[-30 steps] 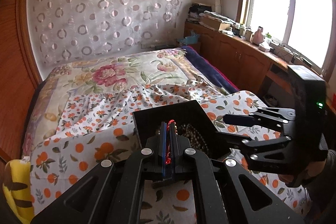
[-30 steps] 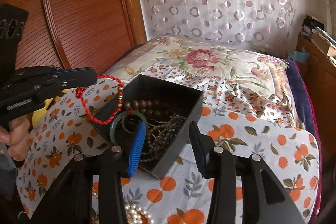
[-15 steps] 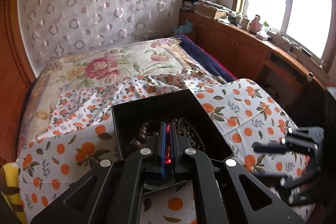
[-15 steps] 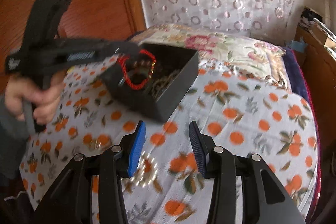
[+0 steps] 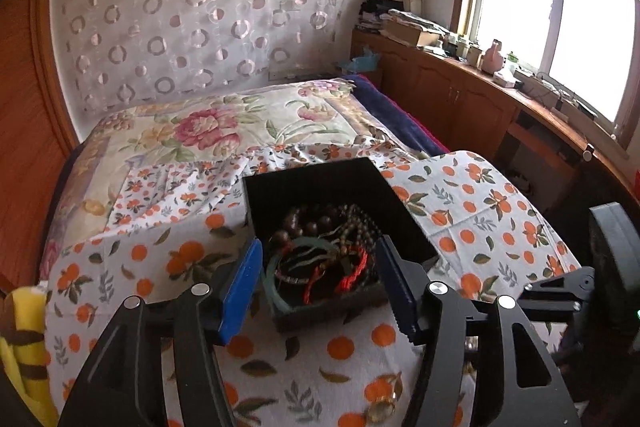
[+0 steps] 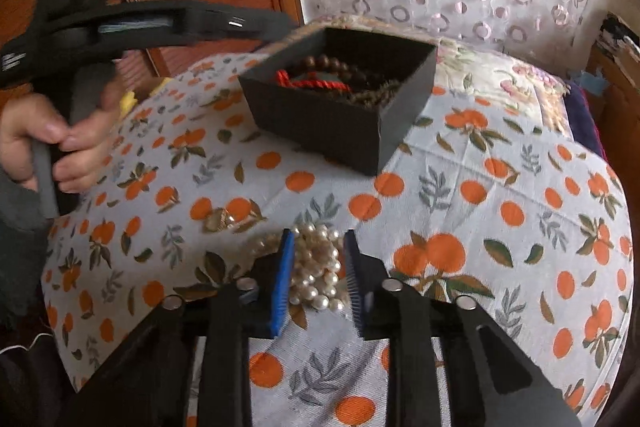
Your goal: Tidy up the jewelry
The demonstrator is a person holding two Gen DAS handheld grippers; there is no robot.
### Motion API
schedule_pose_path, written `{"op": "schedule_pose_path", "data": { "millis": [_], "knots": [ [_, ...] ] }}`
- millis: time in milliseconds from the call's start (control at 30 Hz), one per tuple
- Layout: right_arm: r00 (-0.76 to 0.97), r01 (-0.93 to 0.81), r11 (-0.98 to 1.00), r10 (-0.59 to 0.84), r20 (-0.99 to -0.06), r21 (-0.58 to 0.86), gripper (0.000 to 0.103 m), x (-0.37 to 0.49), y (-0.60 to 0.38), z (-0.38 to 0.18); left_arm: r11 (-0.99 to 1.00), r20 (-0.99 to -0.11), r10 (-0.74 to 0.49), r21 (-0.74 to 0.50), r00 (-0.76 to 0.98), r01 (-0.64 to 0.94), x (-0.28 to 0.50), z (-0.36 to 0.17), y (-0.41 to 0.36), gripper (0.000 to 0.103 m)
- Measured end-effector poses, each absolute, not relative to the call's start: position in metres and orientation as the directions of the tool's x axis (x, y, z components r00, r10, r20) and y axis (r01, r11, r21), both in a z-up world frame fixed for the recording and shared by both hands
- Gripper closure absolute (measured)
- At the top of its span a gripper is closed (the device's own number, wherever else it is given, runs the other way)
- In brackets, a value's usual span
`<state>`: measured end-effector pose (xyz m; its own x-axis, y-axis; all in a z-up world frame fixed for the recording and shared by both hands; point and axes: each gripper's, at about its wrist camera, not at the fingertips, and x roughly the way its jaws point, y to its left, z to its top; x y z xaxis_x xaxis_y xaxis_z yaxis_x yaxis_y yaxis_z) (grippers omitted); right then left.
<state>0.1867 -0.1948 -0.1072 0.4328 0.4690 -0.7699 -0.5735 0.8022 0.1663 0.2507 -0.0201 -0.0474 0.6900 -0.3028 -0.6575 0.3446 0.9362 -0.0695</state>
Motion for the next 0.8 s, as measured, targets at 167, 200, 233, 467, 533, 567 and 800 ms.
{"op": "schedule_pose_path", "data": {
  "millis": [167, 200, 233, 467, 533, 567, 800],
  "knots": [
    [0.430, -0.551, 0.813, 0.470, -0.771, 0.189, 0.077, 0.192, -0.200, -0.109, 0.939, -0.675, -0.302, -0.090, 0.673, 0.332, 0.230, -0.059, -0.008, 0.042],
    [0.427, -0.550, 0.812, 0.474, -0.770, 0.195, 0.077, 0.194, -0.200, -0.109, 0.939, -0.683, -0.301, -0.092, 0.665, 0.331, 0.225, -0.063, -0.006, 0.042],
    [0.421, -0.553, 0.809, 0.480, -0.770, 0.202, 0.077, 0.196, -0.199, -0.109, 0.940, -0.690, -0.297, -0.090, 0.660, 0.330, 0.220, -0.068, -0.005, 0.042],
    [0.446, -0.590, 0.801, 0.429, -0.785, 0.103, 0.089, 0.192, -0.179, -0.107, 0.945, -0.736, -0.272, -0.083, 0.621, 0.315, 0.197, -0.094, -0.002, 0.042],
    [0.436, -0.587, 0.801, 0.431, -0.790, 0.113, 0.089, 0.191, -0.182, -0.106, 0.946, -0.744, -0.270, -0.086, 0.612, 0.314, 0.191, -0.099, 0.000, 0.042],
    [0.435, -0.585, 0.803, 0.430, -0.791, 0.115, 0.090, 0.190, -0.183, -0.105, 0.946, -0.746, -0.269, -0.084, 0.609, 0.314, 0.189, -0.100, 0.000, 0.042],
    [0.420, -0.561, 0.820, 0.403, -0.813, 0.117, 0.090, 0.193, -0.190, -0.109, 0.944, -0.760, -0.273, -0.091, 0.590, 0.318, 0.181, -0.108, -0.003, 0.042]
  ]
}}
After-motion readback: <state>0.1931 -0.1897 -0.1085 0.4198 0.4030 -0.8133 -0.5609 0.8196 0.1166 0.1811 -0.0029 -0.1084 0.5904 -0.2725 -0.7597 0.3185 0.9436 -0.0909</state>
